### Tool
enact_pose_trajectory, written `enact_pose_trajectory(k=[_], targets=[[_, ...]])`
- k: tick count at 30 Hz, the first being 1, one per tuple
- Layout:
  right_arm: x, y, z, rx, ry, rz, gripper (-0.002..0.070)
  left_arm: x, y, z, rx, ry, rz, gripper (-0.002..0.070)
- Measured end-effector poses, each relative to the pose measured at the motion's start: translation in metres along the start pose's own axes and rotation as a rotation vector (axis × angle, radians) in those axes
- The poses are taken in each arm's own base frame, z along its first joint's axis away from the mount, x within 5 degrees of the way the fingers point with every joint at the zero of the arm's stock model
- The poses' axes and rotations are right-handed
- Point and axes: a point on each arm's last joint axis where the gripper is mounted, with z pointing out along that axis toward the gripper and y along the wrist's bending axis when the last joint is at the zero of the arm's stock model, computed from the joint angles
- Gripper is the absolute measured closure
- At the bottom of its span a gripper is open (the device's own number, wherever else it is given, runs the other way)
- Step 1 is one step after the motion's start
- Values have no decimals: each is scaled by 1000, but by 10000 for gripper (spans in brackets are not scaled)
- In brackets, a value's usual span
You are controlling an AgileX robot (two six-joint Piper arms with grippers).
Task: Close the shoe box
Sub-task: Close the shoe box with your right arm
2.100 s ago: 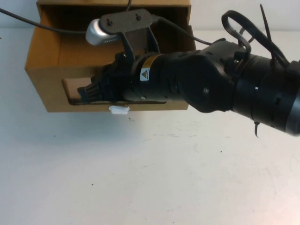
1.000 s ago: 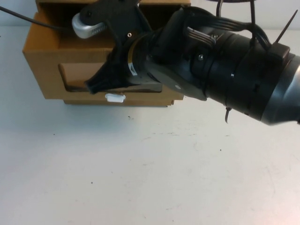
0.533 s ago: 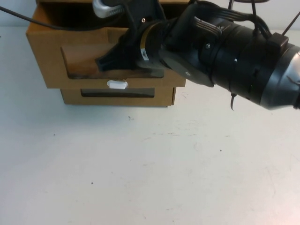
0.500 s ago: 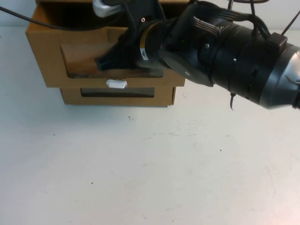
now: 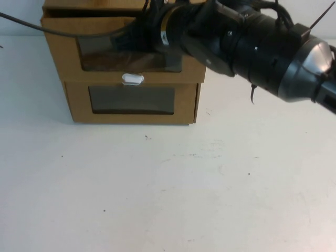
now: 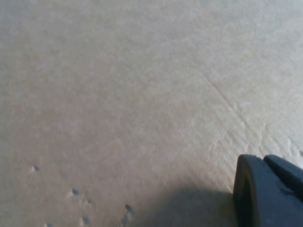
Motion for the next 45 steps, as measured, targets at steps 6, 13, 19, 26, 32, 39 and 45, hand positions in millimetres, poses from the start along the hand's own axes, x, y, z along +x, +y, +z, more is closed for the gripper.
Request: enact_pose_trajectory(k=[6,13,19,26,32,39,45], targets=[[-12,-7,10,-8,-86,2,687,0,0,0,0,0,-4,677],[-11,-11,20,-6,-86,28,687,0,0,0,0,0,-4,677],[-11,-11,23,-13,-94,31,687,0,0,0,0,0,-4,677],[-12,-13,27,-29,-111,58,687,0,0,0,1,-4,-6,677],[-11,-13,24,-40,-80,83,687,-1,-1,-1,3,-5,-6,677],[-16,-17,-16,-81,100,81,687,-23,-18,-43,-6,-74,56,677],[-30,-25,-75,-73,198,59,687,-37,-39,-93,-41,-147,120,677]])
